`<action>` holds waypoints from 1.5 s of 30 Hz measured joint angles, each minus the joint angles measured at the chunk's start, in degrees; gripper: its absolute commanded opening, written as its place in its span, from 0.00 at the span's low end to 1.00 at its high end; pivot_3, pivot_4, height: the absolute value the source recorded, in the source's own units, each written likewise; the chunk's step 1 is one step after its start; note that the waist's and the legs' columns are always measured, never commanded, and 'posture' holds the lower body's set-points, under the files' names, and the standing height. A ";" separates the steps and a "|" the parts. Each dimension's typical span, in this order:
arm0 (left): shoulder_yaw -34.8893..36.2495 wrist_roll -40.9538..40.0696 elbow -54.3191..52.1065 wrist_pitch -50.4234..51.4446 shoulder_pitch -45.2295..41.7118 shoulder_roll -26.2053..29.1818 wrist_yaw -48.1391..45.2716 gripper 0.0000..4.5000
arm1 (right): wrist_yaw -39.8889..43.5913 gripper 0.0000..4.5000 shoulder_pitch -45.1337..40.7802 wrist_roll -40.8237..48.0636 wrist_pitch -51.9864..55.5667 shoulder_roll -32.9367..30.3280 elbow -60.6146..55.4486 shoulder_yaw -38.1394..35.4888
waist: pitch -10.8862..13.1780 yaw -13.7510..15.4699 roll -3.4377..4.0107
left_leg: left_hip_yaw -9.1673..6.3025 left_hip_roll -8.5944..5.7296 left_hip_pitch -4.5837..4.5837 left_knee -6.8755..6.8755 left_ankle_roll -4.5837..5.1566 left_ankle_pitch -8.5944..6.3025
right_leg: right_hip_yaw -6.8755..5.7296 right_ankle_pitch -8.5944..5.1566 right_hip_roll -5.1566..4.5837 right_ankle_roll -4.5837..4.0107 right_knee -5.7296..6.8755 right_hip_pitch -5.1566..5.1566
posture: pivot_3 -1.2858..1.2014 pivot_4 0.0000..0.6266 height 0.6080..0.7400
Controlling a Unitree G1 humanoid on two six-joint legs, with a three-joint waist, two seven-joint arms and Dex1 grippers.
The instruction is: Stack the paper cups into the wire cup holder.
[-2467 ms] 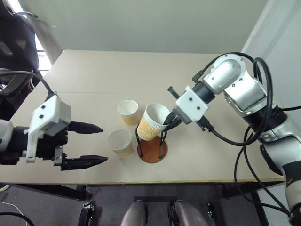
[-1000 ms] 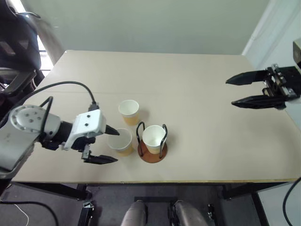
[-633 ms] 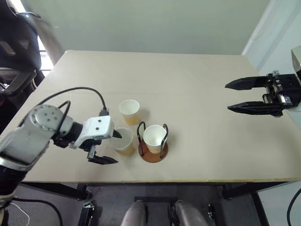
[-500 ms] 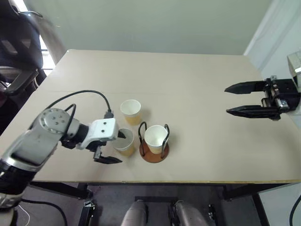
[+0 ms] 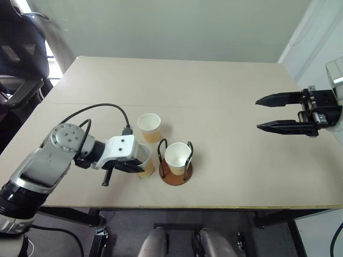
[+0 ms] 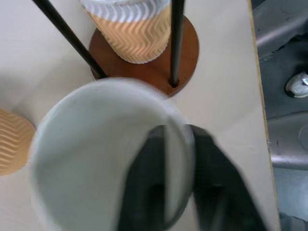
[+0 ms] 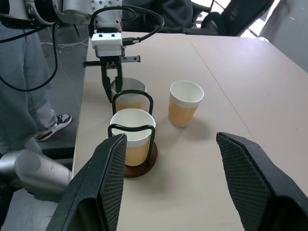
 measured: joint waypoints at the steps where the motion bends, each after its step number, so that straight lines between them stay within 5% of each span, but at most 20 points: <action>1: 0.00 0.00 0.00 0.01 0.00 0.02 -0.11 0.01 | 0.00 0.67 0.00 -0.05 0.00 0.00 0.00 0.00 | 0.00 0.01 0.00 | 0.00 0.00 0.00 0.01 0.01 0.00 | 0.00 0.00 0.00 0.00 0.00 0.00 | 0.52 0.24 1.00; 9: 3.01 -4.85 0.27 2.73 -3.77 1.91 -4.69 0.01 | 1.17 0.67 2.01 0.20 -0.04 -0.99 0.05 -2.31 | 0.00 0.35 -0.01 | -0.01 -0.01 -0.02 0.04 0.02 0.01 | 0.00 0.01 0.00 0.02 0.00 0.02 | 0.52 0.24 1.00; 16: 4.11 -16.77 7.75 8.27 -27.11 7.15 -10.17 0.01 | 2.46 0.67 5.07 0.12 -0.50 -2.83 0.09 -5.99 | -0.04 0.52 0.00 | 0.01 -0.04 0.00 0.06 0.04 -0.01 | 0.03 0.01 -0.03 0.03 -0.09 0.08 | 0.52 0.24 1.00; 25: -15.16 -26.90 16.01 2.17 -48.85 0.91 -10.30 0.01 | 0.71 0.67 5.12 -0.27 -1.88 -2.80 -0.17 -6.24 | -0.01 0.61 0.07 | -0.02 -0.10 -0.04 0.12 0.22 0.02 | 0.07 0.08 -0.04 0.44 -0.43 0.28 | 0.52 0.24 1.00; 32: -27.90 -28.15 21.75 -4.96 -52.30 -4.64 -10.32 0.01 | -1.40 0.67 7.60 0.08 -1.05 -3.39 -3.08 -8.67 | 0.01 0.67 0.10 | -0.01 -0.10 -0.25 0.21 0.45 -0.07 | 0.07 0.26 -0.04 0.80 -0.86 0.33 | 0.52 0.24 1.00; 45: -38.30 -31.92 21.77 -10.21 -54.23 -6.68 -10.35 0.01 | -4.54 0.67 11.69 1.65 2.23 -4.61 -7.54 -13.68 | 0.05 0.89 0.16 | 0.11 -0.24 -0.56 1.15 0.99 -0.64 | 0.09 0.19 -0.21 1.29 -0.90 0.47 | 0.52 0.24 1.00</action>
